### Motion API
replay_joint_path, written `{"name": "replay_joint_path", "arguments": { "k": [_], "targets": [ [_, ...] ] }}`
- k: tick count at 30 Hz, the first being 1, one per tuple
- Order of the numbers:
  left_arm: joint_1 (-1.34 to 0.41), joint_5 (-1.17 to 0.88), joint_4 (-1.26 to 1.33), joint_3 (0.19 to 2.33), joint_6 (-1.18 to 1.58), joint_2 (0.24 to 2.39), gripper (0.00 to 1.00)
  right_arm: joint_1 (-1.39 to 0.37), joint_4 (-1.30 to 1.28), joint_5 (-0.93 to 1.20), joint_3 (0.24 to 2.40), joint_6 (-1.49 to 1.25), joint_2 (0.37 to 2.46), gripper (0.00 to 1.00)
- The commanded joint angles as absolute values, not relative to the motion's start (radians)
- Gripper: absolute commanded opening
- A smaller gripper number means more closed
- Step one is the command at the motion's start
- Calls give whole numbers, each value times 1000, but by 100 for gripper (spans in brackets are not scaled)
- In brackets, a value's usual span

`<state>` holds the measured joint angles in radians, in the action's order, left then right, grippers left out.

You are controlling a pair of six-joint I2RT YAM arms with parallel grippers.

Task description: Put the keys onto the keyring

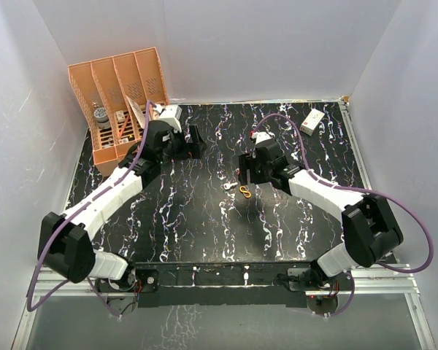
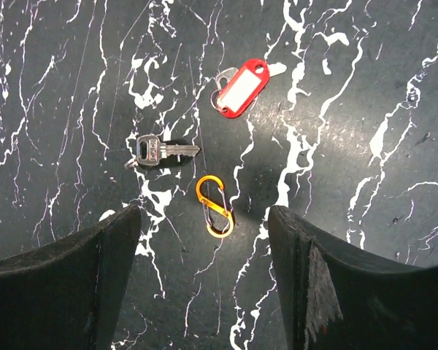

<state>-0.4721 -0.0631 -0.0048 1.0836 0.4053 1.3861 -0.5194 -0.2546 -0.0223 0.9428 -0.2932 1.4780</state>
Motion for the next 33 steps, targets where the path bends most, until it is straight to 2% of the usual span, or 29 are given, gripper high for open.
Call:
{"name": "replay_joint_path", "arguments": {
  "k": [1,11,33],
  "targets": [
    [-516,-69,7,1018,433,1303,91,-535,-229,-49,947,-286,1482,68],
    [-585,-20,23,938,442,1319,83,-537,-254,-54,951,-266,1518,60],
    [-595,2,16,940,440,1339,83,-564,-232,-13,914,-205,1617,53]
  ]
}}
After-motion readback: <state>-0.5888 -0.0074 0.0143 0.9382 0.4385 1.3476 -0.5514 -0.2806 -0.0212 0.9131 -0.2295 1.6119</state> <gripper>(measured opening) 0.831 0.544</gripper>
